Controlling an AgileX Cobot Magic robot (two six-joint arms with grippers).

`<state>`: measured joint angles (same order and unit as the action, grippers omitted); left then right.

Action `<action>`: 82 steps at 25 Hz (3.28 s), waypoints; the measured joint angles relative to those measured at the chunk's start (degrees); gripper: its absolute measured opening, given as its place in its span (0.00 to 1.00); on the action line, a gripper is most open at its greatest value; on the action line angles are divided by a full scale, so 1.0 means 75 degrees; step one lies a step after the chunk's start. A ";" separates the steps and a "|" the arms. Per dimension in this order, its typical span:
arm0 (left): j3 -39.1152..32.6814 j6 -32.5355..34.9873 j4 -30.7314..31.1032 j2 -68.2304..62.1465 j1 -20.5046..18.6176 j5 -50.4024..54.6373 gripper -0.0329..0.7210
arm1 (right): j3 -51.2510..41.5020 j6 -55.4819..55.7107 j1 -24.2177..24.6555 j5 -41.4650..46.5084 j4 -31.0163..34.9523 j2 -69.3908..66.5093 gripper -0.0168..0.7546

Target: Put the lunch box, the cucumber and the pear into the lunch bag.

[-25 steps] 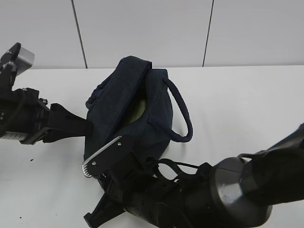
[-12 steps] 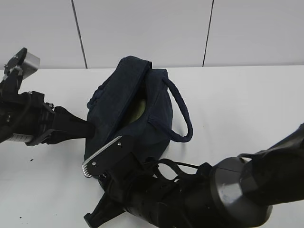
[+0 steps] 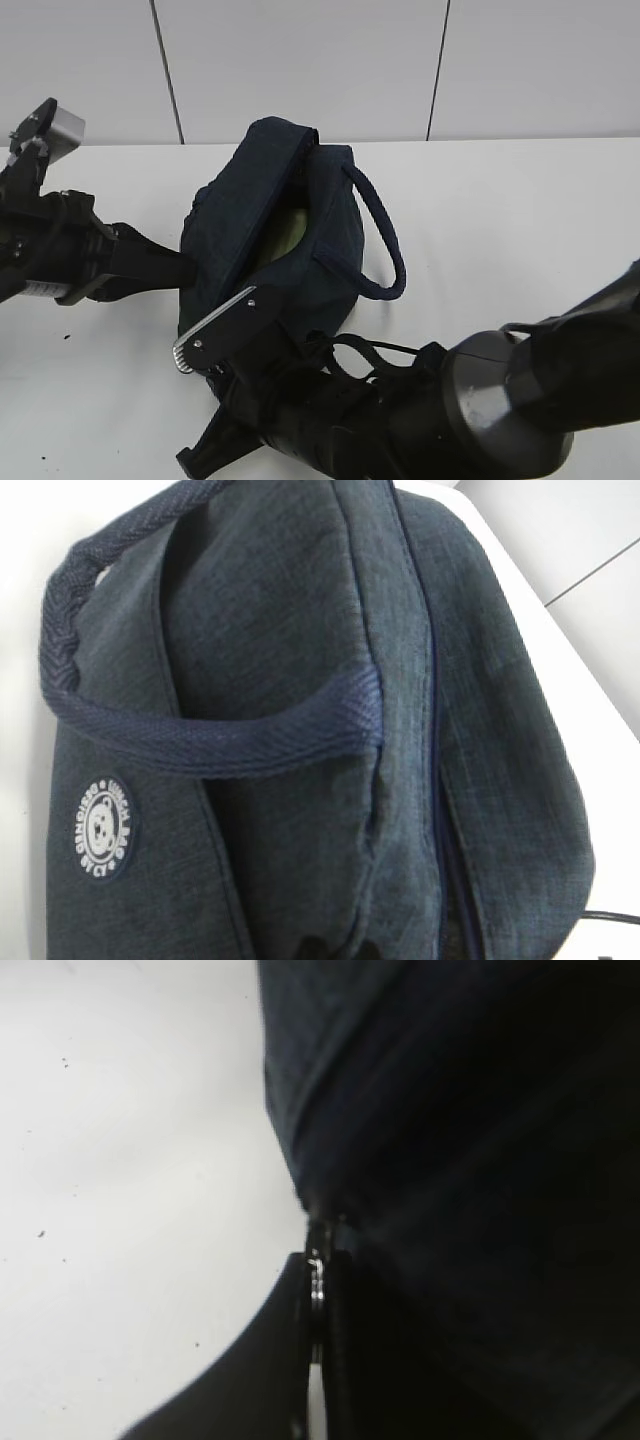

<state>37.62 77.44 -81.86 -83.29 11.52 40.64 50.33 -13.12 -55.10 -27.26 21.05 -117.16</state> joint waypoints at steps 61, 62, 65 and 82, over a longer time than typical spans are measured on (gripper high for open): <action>0.0017 0.0024 -0.0208 0.0000 -0.0014 -0.0188 0.02 | 0.1209 -0.5377 0.1097 0.2165 0.3525 0.2646 0.03; 0.0017 0.0024 -0.0200 0.0000 -0.0014 -0.0189 0.02 | 0.1209 -0.5377 0.1157 0.2165 0.3546 0.2646 0.03; 0.0017 0.0024 -0.0193 0.0000 -0.0014 -0.0180 0.02 | 0.1209 -0.5377 0.1260 0.2149 0.3575 0.2646 0.03; 0.0017 0.0024 -0.0075 0.0000 -0.0014 -0.0057 0.02 | 0.2481 -0.5543 0.2652 0.2637 0.3603 0.1958 0.03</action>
<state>37.74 77.62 -82.42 -83.29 11.41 40.21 68.94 -54.69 -35.21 -7.48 48.07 -102.48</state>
